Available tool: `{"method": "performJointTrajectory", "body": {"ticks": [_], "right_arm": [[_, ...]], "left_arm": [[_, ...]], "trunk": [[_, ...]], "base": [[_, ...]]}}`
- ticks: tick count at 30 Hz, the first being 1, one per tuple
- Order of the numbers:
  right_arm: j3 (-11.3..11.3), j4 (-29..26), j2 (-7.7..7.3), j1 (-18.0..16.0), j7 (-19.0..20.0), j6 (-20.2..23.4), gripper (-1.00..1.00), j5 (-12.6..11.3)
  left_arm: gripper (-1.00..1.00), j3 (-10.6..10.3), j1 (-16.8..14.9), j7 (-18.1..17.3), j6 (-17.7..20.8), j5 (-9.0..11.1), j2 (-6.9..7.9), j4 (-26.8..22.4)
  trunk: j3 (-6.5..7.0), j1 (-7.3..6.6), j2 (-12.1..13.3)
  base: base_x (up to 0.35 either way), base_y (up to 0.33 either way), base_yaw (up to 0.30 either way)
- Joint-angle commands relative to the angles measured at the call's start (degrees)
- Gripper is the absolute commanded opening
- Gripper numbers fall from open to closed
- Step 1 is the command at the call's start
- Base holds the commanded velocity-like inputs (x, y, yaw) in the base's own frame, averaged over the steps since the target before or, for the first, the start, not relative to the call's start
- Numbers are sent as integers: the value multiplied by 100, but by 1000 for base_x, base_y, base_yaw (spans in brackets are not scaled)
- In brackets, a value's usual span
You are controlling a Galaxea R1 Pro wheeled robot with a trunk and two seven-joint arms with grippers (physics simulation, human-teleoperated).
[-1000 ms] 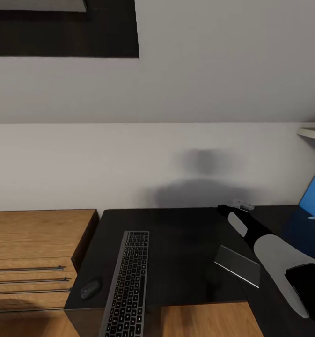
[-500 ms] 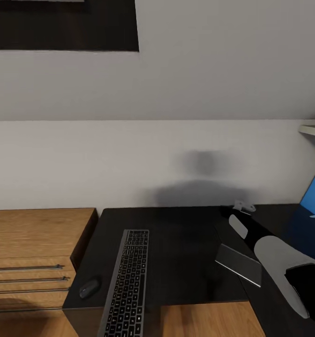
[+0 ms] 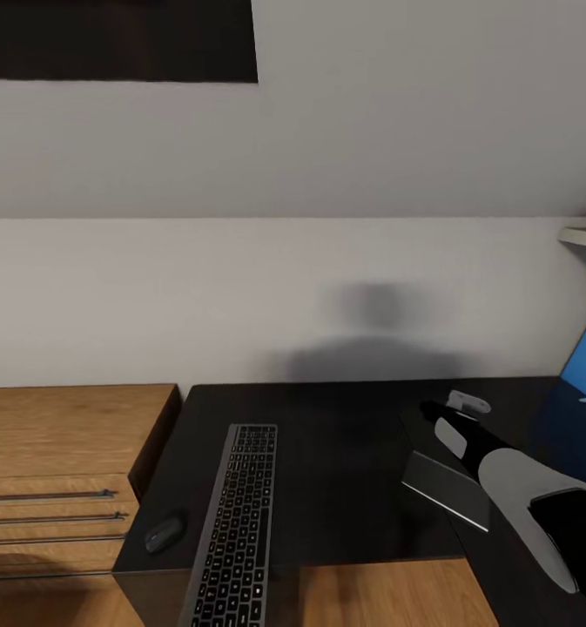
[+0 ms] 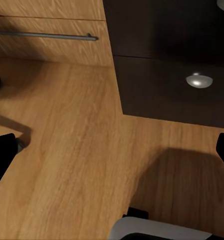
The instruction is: In the bedroom, organize the workspace by keeping the computer under the desk, ensuring the monitor is on the desk, placing the keyboard on the desk next to the monitor, placing the mouse on the desk next to the keyboard, moving the folder from the swivel chair onto the desk next to the mouse, stacking the notebook on top of the folder with the pen on top of the notebook, and positioning the swivel chair next to the desk.
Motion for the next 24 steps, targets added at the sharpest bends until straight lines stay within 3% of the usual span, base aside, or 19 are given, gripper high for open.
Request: {"method": "performJointTrajectory", "body": {"ticks": [1,17,24], "right_arm": [[49,-3,-4,-2,0,9,100,-44],[42,27,-22,-2,154,-12,100,-43],[49,27,-17,0,152,-12,100,-43]], "left_arm": [[100,-15,2,-25,-13,57,0,-8],[100,-15,2,-21,-16,60,-6,-8],[100,-15,10,-16,-205,61,-7,-8]], "trunk": [[-24,23,-46],[-312,375,-687],[-437,528,-968]], "base": [[0,0,0],[0,0,0],[0,0,0]]}}
